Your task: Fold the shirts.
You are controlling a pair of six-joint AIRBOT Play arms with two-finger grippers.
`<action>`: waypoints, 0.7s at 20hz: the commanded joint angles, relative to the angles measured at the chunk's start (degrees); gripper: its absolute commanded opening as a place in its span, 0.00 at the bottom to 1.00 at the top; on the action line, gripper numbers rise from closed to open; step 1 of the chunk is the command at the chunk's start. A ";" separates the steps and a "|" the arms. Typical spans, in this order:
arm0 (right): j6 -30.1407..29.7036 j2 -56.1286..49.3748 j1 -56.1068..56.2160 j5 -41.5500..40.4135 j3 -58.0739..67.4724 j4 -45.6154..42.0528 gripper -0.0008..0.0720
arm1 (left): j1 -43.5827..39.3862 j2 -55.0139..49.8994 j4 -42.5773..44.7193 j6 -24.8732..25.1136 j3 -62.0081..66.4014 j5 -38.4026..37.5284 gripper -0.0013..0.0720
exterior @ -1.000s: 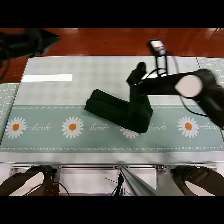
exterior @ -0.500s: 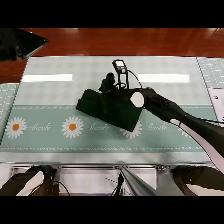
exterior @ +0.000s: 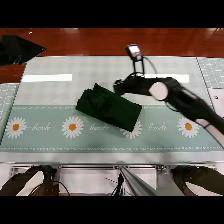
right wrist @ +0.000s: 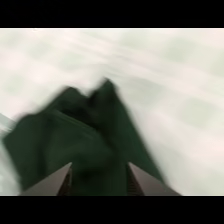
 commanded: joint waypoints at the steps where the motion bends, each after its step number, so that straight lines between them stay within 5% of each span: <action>1: -0.42 6.93 -9.33 28.50 -0.11 -20.96 0.61 | 2.14 -0.04 2.86 -0.02 0.00 -0.02 0.05; 4: -0.48 7.87 -21.46 40.15 -4.90 -19.52 0.65 | 2.10 -0.04 4.94 -0.02 0.00 -1.53 0.05; 5: -0.48 7.85 -25.88 38.77 -8.28 -10.16 0.81 | 2.10 -0.04 4.94 -0.02 0.00 -2.12 0.05; 6: -0.94 7.85 -29.31 34.99 -12.04 0.55 0.86 | 2.10 -0.04 4.94 -0.02 0.00 -2.32 0.05; 9: -7.45 7.85 -32.44 20.90 -23.23 29.38 0.86 | 2.10 -0.13 4.94 -0.02 0.00 -2.27 0.05; 14: -9.55 3.23 -23.63 10.80 -28.81 38.49 0.86 | 2.10 -0.15 4.94 -0.02 0.00 -2.29 0.05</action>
